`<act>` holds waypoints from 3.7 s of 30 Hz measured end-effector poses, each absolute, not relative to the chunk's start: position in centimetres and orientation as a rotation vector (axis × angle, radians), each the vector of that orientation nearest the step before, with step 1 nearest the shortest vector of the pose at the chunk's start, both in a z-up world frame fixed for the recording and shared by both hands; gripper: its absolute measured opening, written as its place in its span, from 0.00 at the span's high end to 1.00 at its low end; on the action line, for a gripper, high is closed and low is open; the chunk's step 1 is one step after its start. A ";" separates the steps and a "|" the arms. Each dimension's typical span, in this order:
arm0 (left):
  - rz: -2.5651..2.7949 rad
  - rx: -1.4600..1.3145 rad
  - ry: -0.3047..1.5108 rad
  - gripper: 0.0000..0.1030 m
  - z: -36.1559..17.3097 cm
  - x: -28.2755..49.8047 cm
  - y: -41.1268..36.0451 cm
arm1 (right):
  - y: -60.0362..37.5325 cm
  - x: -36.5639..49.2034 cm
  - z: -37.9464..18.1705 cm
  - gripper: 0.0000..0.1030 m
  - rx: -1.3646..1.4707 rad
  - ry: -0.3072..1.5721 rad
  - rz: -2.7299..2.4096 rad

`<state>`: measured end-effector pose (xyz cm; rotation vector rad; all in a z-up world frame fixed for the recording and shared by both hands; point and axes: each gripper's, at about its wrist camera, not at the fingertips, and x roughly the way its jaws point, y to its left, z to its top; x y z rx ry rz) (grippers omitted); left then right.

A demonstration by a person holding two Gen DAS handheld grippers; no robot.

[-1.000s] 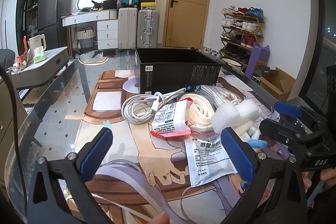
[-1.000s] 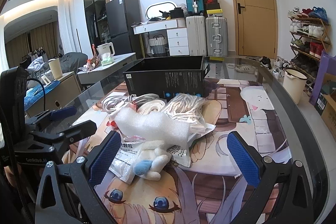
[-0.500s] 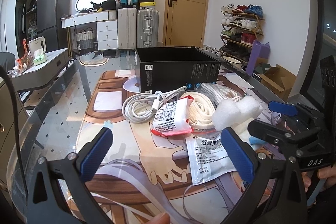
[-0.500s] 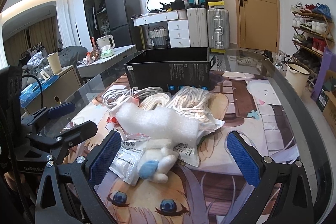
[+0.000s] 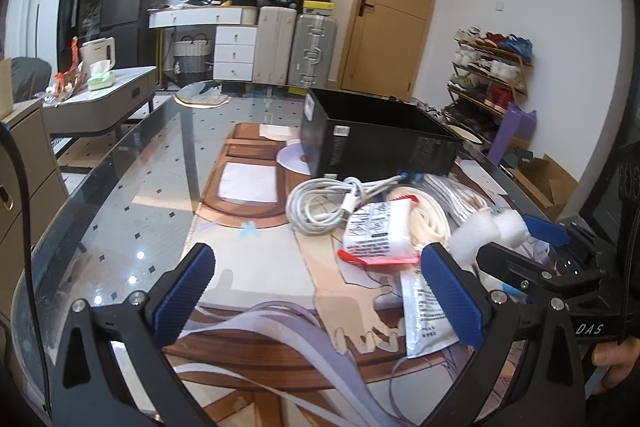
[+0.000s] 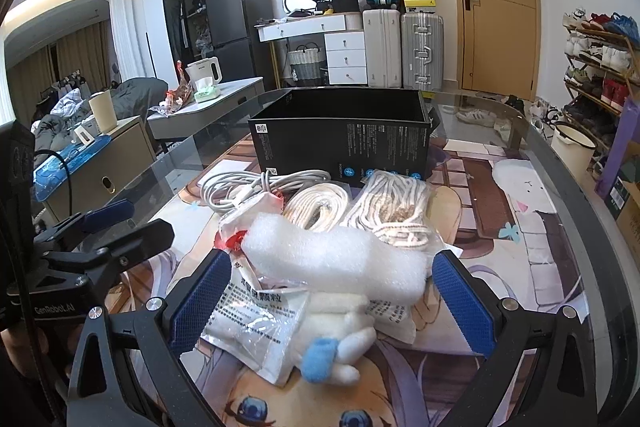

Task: Organize soft objects
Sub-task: 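Grasp the white foam strip with the right tool while the left tool grasps the red-zip white packet, then lift the foam strip with the right tool while the left tool lifts the packet, then carry the foam strip into the black box with the right tool while the left tool drops the packet in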

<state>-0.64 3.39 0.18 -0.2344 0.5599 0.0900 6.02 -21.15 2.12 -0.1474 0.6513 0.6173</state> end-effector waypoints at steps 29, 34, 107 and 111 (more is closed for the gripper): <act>0.003 -0.185 0.717 0.00 0.1 4.0 1.7 | -25.1 5.1 3.9 0.12 -0.066 0.567 0.615; -0.040 -0.216 0.760 0.02 -0.3 5.1 1.4 | -25.3 5.4 3.8 0.12 -0.056 0.576 0.611; 0.009 -0.109 0.528 0.49 8.7 6.8 2.7 | -21.5 12.7 12.3 0.12 -0.108 0.513 0.649; 0.012 -0.092 0.523 0.49 8.8 8.2 2.5 | -20.9 14.4 12.2 0.12 -0.104 0.525 0.637</act>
